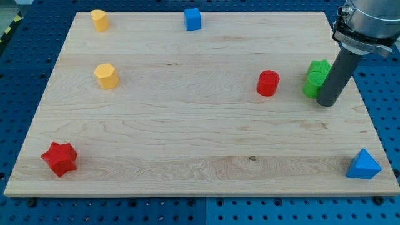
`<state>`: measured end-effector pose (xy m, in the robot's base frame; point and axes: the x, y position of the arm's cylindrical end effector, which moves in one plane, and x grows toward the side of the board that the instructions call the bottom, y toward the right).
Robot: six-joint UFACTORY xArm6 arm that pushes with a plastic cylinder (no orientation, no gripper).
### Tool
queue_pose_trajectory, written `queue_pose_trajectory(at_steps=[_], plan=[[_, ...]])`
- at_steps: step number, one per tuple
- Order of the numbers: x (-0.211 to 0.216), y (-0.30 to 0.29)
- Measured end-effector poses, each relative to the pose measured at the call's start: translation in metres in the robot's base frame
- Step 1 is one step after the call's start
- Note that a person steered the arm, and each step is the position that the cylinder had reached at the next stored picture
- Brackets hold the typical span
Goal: Push the red circle up a bit
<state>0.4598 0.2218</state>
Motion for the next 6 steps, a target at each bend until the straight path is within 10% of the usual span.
queue_pose_trajectory(at_steps=[6], plan=[[-0.017, -0.083]])
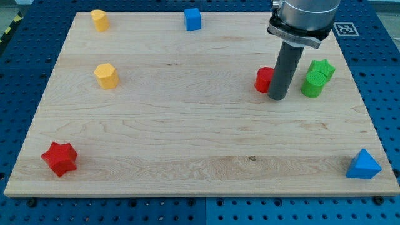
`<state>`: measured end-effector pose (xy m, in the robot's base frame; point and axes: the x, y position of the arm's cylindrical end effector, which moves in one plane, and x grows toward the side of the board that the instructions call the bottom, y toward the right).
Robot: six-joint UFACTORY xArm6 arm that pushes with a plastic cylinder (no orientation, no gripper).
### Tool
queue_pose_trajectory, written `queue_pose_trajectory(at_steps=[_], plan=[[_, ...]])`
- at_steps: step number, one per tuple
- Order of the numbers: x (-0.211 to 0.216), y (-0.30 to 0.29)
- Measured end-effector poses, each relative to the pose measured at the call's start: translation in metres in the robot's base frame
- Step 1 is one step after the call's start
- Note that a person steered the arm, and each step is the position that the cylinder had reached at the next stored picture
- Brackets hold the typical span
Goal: Push the red circle up a bit
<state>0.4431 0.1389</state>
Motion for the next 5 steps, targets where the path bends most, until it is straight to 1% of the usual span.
queue_pose_trajectory(at_steps=[1, 2, 4, 5], plan=[[-0.003, 0.002], [-0.021, 0.002], [-0.073, 0.002], [-0.098, -0.008]])
